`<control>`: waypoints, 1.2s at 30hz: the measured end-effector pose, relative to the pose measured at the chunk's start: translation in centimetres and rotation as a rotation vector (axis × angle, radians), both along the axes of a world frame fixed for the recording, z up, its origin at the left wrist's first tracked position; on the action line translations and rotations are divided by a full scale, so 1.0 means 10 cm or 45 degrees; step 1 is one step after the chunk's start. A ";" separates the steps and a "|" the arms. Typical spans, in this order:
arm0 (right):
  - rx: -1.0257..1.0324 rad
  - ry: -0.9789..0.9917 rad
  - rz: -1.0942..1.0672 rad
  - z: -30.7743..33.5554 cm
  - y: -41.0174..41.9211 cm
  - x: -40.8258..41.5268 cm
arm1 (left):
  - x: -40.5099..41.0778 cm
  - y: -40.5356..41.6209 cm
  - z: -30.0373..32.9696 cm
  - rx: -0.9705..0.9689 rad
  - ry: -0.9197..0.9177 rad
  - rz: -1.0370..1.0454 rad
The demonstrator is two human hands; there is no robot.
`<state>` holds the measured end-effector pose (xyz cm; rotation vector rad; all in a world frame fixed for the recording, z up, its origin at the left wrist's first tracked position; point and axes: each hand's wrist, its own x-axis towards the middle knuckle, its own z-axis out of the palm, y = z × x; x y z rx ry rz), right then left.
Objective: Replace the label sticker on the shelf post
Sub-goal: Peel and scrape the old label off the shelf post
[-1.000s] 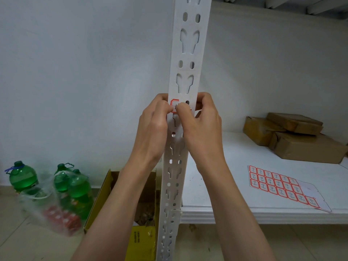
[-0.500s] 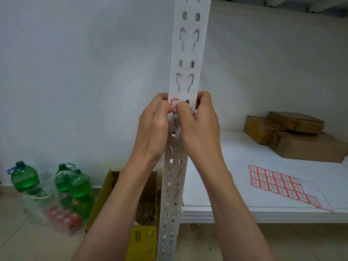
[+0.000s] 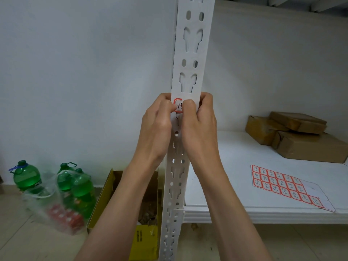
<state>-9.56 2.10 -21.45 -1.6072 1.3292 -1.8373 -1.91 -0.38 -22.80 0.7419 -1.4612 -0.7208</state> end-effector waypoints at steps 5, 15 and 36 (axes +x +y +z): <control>-0.034 0.047 -0.019 0.02 0.00 0.03 | -0.01 0.03 0.02 -0.013 0.027 -0.015; -0.032 0.157 -0.034 0.03 -0.05 -0.03 | 0.00 0.04 0.01 -0.034 0.019 -0.030; -0.812 0.477 -0.370 -0.25 -0.08 -0.48 | 0.00 0.01 0.02 0.041 -0.033 0.029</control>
